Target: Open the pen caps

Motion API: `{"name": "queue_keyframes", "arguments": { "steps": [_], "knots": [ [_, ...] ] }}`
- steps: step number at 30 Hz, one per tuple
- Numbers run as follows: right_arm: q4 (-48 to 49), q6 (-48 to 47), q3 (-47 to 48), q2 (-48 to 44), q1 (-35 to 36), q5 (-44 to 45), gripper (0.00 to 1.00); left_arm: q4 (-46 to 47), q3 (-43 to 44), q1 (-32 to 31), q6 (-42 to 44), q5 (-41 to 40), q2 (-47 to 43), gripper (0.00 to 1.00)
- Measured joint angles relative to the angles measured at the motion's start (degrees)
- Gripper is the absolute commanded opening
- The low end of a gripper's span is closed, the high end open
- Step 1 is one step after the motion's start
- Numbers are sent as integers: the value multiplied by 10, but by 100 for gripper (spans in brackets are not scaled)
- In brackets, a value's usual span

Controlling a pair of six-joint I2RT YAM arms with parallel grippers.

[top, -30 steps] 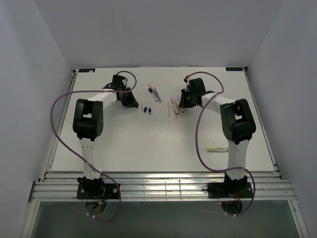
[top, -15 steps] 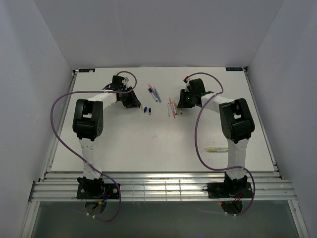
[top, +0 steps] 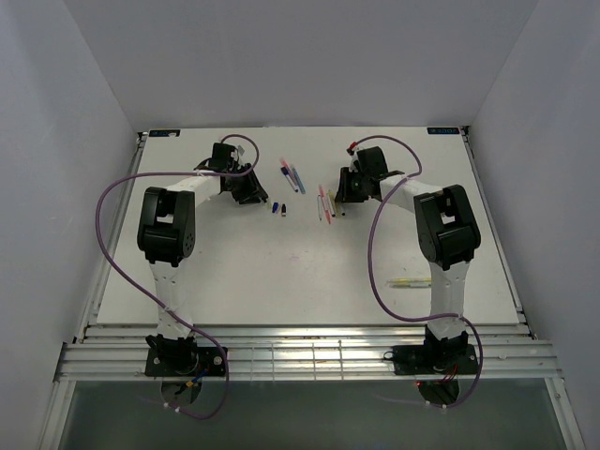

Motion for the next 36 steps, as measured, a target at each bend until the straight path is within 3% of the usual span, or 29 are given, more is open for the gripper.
{"name": "queue_keyframes", "arguments": {
  "steps": [31,33,34,36],
  "knots": [
    [-5,-3,0,0,-2,0,34,-47,6,-3,20,-74,-18,56],
    [-6,-5,0,0,-4,0,37,-49,-2,-3,21,-81,-25,56],
    [-8,-6,2,0,-4,0,46,-49,-9,-3,20,-83,-31,56],
    [-11,-11,7,0,-6,2,53,-50,-25,-3,20,-87,-44,57]
  ]
}}
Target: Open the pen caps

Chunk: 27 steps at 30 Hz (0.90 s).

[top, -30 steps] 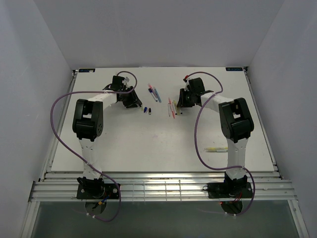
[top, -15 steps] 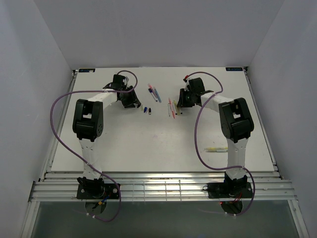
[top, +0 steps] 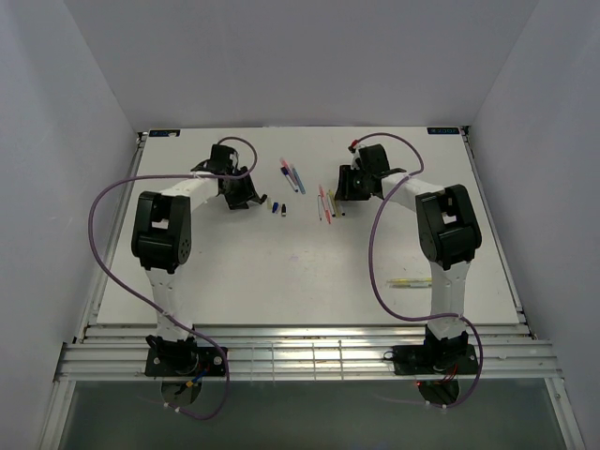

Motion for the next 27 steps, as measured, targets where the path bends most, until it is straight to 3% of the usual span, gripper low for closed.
{"name": "queue_keyframes", "arguments": {
  "steps": [8,13,20,27],
  "knots": [
    [-46,-22,68,0,-1,22,55,3,-46,0,-7,6,-91,57],
    [-58,-27,140,9,2,20,50,23,-78,0,-16,22,-175,58],
    [-76,-55,249,81,32,12,50,49,-160,0,-19,48,-266,58],
    [-99,-67,291,133,73,2,51,63,-259,0,-30,76,-338,59]
  ]
}}
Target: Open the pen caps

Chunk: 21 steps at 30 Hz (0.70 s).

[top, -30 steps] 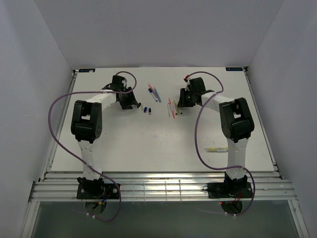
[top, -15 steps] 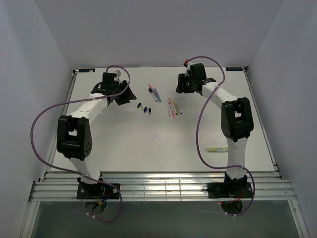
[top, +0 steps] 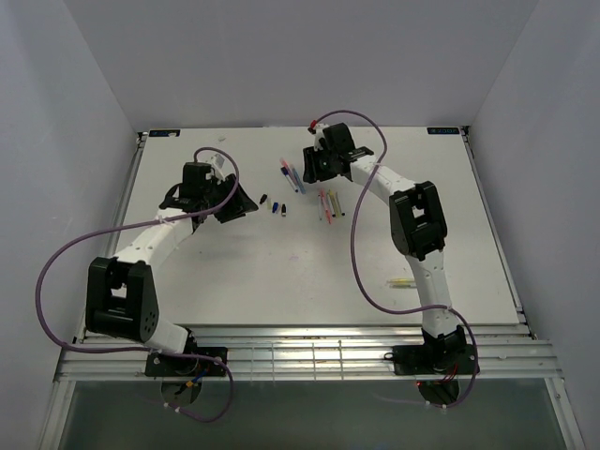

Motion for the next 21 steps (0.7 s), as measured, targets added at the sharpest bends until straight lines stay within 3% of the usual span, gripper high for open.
{"name": "queue_keyframes", "arguments": {
  "steps": [21],
  "knots": [
    [-8,-10,51,53,25,11,51,30,-51,0,-16,36,-37,59]
  ]
}}
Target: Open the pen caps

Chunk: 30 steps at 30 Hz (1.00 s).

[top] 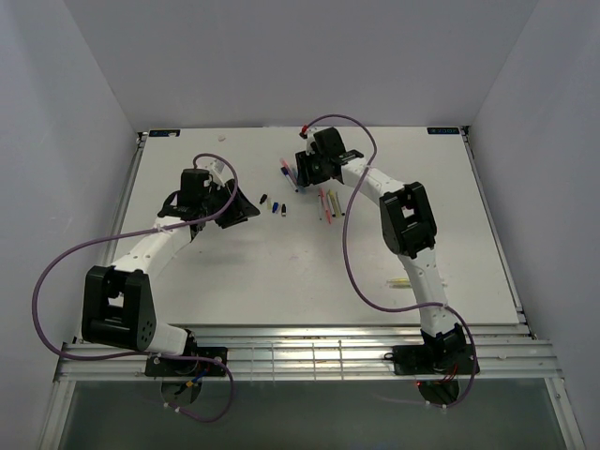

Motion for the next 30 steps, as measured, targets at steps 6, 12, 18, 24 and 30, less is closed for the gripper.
{"name": "queue_keyframes", "arguments": {
  "steps": [6,12,18,24,30],
  "knots": [
    [-1,0,3,13,3,4,51,1,0,0,0,1,0,59],
    [-7,-1,11,21,9,11,49,2,-12,0,0,2,0,59],
    [-9,0,12,22,12,22,48,2,-19,0,2,2,0,59],
    [-9,2,12,22,13,28,46,2,-26,0,4,2,-3,59],
    [-9,2,12,22,13,35,44,2,-29,0,5,3,-3,59]
  ]
}}
